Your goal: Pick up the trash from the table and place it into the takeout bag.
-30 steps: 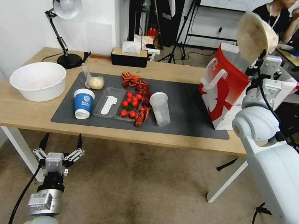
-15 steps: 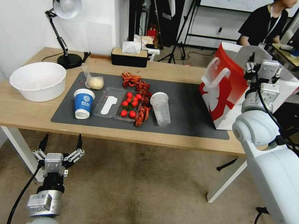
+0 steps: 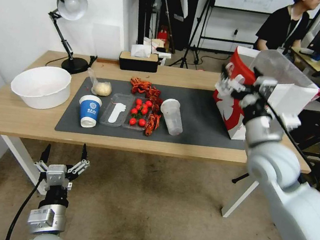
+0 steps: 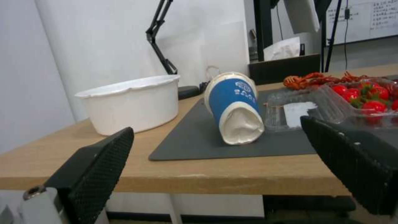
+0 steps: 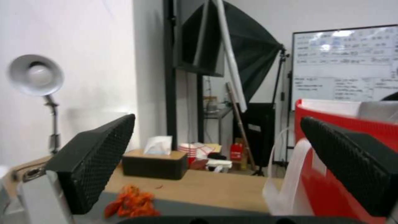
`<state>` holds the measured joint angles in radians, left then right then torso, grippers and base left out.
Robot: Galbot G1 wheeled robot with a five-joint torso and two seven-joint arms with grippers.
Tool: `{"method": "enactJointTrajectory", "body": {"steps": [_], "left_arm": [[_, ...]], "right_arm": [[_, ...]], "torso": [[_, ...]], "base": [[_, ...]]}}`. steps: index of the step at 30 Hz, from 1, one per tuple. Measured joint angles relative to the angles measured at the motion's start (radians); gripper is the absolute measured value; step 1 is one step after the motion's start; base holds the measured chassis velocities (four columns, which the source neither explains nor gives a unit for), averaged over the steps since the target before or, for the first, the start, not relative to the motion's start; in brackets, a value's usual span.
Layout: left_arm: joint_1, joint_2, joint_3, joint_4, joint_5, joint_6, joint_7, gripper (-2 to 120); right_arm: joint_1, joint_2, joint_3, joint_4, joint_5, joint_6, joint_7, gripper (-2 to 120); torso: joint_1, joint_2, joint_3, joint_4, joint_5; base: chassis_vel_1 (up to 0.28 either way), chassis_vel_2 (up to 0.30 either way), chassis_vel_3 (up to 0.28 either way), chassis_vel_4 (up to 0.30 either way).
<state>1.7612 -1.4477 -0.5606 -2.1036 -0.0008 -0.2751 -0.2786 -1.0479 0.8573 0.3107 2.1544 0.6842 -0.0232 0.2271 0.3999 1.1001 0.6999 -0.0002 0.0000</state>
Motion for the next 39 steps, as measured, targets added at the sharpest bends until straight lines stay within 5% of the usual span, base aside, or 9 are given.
{"method": "enactJointTrajectory", "body": {"steps": [12, 18, 34, 39], "left_arm": [[-0.005, 0.007, -0.004, 0.017, -0.005, -0.025, 0.018, 100], [-0.008, 0.013, -0.002, 0.018, -0.013, -0.027, 0.019, 100], [-0.001, 0.038, 0.001, 0.021, -0.020, -0.035, 0.008, 100], [-0.009, 0.029, 0.000, 0.016, -0.016, -0.032, 0.016, 100]], "right_arm": [[-0.376, 0.120, 0.122, -0.002, -0.079, 0.261, -0.207, 100], [-0.397, 0.164, 0.111, -0.017, -0.108, 0.271, -0.204, 100], [-0.180, 0.235, -0.067, -0.119, -0.111, 0.104, -0.095, 100], [0.023, 0.241, -0.202, -0.177, -0.108, -0.095, 0.050, 100]], "torso": [[0.000, 0.000, 0.000, -0.0001, 0.0000], [0.000, 0.000, 0.000, 0.0001, -0.0002], [0.000, 0.000, 0.000, 0.0002, -0.0002], [0.000, 0.000, 0.000, 0.0001, -0.0001]], "base": [[0.000, 0.000, 0.000, 0.000], [0.000, 0.000, 0.000, 0.000], [0.000, 0.000, 0.000, 0.000], [0.000, 0.000, 0.000, 0.000]]}}
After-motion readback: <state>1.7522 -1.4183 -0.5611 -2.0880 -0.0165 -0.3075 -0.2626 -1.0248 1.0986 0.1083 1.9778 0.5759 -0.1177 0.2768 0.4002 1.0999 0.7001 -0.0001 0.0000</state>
